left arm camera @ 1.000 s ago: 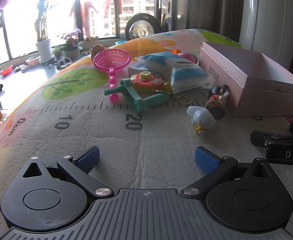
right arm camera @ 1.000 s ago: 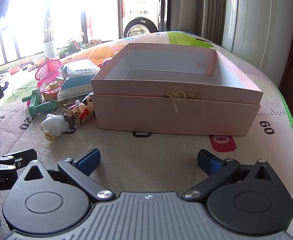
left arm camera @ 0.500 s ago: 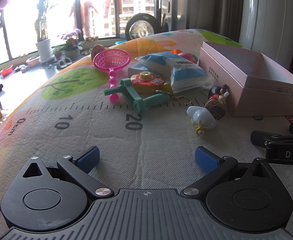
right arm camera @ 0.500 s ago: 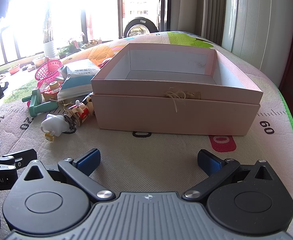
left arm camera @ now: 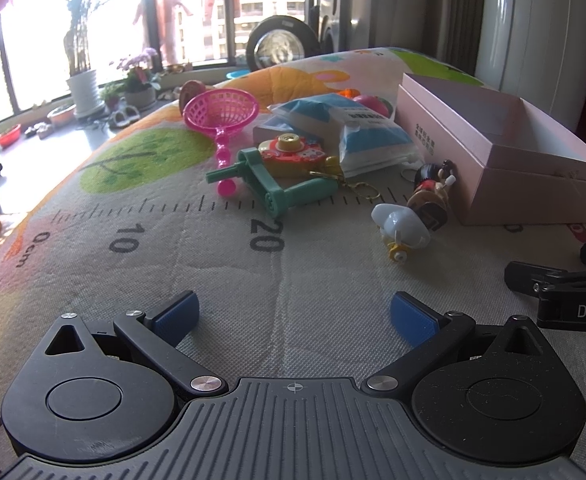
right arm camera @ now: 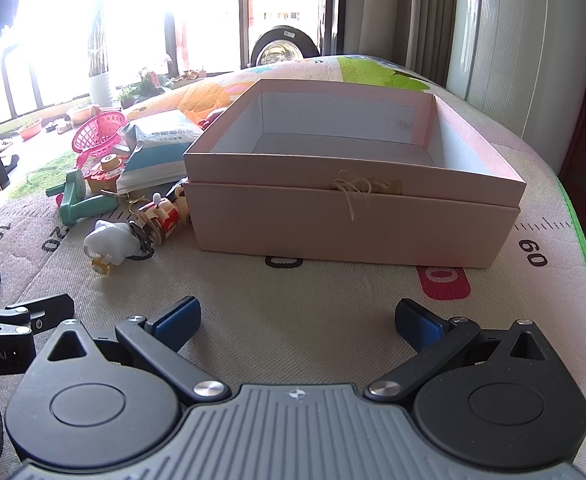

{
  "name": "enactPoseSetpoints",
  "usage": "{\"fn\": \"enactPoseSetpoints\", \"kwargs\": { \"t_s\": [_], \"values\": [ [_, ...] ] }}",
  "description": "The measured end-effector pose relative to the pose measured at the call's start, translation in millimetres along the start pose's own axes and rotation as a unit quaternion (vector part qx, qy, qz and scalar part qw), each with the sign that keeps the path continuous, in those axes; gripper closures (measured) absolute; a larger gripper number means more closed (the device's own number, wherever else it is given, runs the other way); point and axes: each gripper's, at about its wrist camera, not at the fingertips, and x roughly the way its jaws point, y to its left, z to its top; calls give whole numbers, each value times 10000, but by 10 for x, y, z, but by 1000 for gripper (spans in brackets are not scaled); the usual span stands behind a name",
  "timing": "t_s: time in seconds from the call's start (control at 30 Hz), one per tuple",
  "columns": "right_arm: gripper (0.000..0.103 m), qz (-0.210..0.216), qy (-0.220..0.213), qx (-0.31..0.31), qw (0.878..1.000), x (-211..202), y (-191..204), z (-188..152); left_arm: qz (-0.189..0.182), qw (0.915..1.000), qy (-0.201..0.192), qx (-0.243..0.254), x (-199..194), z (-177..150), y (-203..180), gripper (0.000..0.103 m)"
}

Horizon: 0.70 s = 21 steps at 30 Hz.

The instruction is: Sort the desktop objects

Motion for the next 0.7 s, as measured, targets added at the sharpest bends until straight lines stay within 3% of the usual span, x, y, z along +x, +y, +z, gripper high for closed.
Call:
{"fn": "enactPoseSetpoints", "kwargs": {
  "t_s": [0.3, 0.47, 0.63, 0.7],
  "values": [
    [0, 81, 341, -94, 9993, -135, -44, -54, -230, 9997, -72, 16, -120, -38, 61, 0],
    [0, 495, 659, -363, 9959, -170, -56, 33, -116, 9993, -344, 105, -230, 59, 170, 0],
    [0, 981, -120, -817, 9917, -431, 226, 187, 203, 9972, -670, -273, -269, 263, 472, 0],
    [12, 1118, -237, -881, 9895, -413, 395, 260, 317, 9953, -779, -483, -280, 343, 617, 0]
  ]
}}
